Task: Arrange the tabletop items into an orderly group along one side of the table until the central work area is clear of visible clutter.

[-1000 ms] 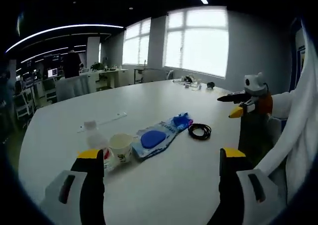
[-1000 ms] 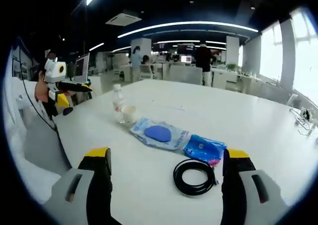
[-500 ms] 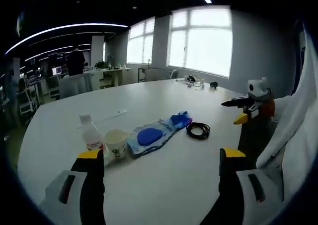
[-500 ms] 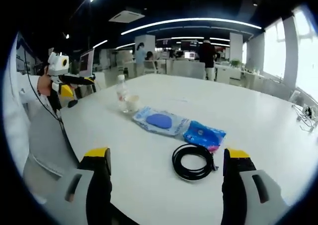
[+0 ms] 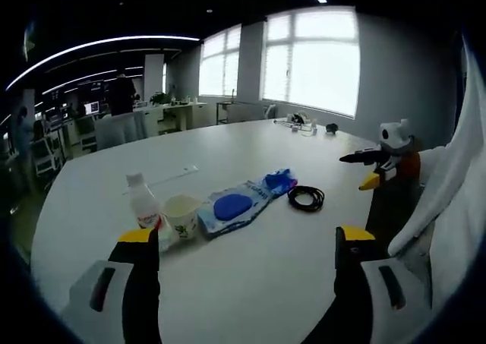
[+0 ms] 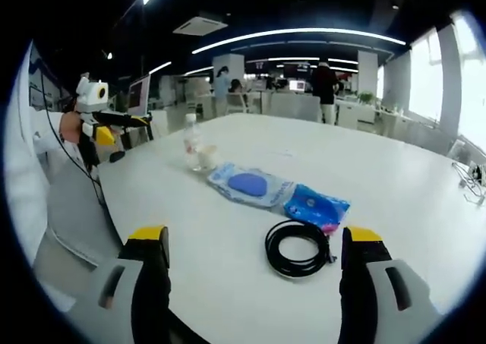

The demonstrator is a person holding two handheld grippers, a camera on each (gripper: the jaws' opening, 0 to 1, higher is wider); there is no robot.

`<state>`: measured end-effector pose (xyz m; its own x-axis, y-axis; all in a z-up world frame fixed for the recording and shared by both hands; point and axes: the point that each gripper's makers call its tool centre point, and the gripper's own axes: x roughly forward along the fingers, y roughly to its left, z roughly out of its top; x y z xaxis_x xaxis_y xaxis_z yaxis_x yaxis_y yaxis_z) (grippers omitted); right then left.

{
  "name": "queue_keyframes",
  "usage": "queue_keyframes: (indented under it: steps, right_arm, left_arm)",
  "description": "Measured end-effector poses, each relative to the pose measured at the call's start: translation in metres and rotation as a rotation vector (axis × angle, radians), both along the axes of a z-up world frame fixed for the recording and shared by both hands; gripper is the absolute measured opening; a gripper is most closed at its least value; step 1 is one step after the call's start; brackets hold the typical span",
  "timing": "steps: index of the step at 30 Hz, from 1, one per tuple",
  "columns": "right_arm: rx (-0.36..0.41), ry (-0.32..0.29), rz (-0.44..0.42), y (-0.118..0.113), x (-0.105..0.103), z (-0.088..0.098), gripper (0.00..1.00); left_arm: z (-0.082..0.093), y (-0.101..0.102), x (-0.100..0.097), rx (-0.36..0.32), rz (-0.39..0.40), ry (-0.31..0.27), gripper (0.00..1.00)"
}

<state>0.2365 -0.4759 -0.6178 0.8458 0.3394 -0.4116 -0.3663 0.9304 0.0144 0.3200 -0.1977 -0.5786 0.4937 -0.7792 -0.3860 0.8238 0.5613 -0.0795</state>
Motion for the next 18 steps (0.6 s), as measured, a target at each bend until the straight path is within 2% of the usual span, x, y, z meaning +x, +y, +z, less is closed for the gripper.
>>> queue_keyframes:
  steps: [18]
  right_arm:
    - [-0.013, 0.028, 0.011, -0.0002, 0.0018, -0.0074, 0.93]
  left_arm:
    - [-0.0079, 0.0034, 0.0029, 0.001, 0.01, 0.012, 1.0]
